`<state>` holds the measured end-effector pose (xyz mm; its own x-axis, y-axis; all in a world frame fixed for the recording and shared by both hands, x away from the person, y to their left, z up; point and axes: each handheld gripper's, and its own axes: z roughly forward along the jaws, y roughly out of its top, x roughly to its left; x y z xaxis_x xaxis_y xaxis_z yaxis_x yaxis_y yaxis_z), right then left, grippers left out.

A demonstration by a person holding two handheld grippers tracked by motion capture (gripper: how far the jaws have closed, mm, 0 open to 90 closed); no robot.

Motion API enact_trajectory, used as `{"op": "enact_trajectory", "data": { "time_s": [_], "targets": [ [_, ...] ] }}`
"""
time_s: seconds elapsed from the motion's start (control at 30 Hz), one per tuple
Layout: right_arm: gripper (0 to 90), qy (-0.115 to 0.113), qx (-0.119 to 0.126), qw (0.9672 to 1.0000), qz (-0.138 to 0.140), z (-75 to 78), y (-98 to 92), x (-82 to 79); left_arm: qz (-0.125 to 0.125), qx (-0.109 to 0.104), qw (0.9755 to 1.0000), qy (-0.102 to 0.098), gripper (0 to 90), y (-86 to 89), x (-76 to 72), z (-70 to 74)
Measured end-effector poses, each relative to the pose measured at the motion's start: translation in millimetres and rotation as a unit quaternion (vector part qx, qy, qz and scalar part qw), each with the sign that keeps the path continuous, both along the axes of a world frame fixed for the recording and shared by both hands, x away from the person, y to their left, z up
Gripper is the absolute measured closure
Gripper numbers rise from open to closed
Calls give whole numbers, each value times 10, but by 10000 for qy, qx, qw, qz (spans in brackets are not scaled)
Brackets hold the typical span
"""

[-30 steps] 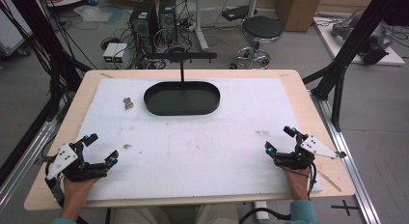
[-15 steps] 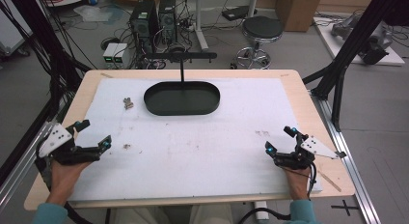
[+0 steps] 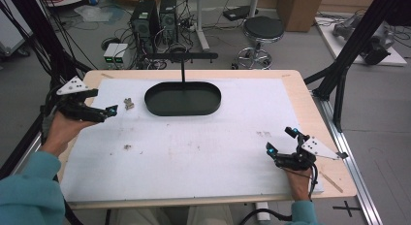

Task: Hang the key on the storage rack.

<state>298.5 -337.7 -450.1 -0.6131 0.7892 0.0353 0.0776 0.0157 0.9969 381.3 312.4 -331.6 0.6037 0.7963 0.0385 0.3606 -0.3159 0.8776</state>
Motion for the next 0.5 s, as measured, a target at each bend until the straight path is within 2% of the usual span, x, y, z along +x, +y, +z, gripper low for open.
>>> {"op": "enact_trajectory", "data": {
  "time_s": [0.03, 0.07, 0.1, 0.2, 0.33, 0.43, 0.5],
  "targets": [
    [7, -9, -8, 10000, -4, -1, -1, 2, 12, 76, 9999, 116, 19, -3, 41, 12],
    [7, 0, -2, 10000, -3, 0, -1, 1, 58, 290, 9990, 348, 19, -22, 159, 30],
    [7, -1, -6, 10000, -3, 0, -3, 1, 58, 290, 9990, 348, 19, -22, 159, 30],
    [7, -9, -9, 10000, -7, -1, 1, 0, 105, 534, 9975, 455, 19, -59, 293, 44],
    [7, -7, -1, 10000, 0, -1, -1, -1, 123, 821, 9945, 646, 19, -148, 487, 16],
    [7, -2, -1, 10000, -2, -1, -4, 1, 162, 798, 9938, 754, 19, -164, 545, -34],
    [7, -10, -1, 10000, -12, -1, -7, 3, 184, 914, 9921, 845, 19, -175, 598, -98]
  ]
}}
